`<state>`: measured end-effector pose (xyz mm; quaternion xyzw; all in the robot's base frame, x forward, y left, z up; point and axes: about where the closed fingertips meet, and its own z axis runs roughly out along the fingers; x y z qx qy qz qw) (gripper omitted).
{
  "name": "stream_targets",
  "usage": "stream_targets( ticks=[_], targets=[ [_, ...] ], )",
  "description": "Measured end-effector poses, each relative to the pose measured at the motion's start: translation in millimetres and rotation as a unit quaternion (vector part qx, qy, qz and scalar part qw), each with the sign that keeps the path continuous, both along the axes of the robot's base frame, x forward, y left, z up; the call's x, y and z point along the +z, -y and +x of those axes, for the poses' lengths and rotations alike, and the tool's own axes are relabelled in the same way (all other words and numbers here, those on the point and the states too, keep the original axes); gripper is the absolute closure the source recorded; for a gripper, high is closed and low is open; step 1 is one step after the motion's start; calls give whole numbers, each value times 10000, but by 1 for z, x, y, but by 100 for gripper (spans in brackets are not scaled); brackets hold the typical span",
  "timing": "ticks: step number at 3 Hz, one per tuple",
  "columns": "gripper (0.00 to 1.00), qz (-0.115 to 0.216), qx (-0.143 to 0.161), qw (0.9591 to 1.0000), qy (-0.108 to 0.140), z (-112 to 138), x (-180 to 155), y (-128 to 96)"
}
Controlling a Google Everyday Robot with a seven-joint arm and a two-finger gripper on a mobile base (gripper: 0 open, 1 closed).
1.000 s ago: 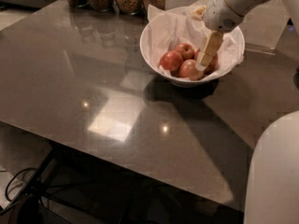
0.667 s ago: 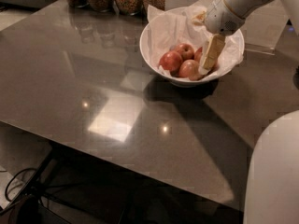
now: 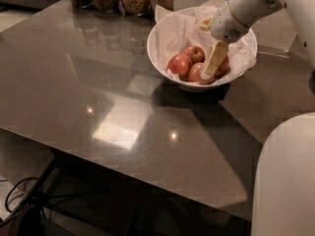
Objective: Pick apple from white bowl
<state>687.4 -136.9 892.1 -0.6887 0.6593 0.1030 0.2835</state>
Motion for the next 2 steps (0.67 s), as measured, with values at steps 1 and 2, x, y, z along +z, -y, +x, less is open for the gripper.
stream_targets(
  ticks=[1,2],
  targets=[
    [0,353,4,9993,-76,20,-32,-19],
    [0,353,4,9993,-76,20,-32,-19]
  ],
)
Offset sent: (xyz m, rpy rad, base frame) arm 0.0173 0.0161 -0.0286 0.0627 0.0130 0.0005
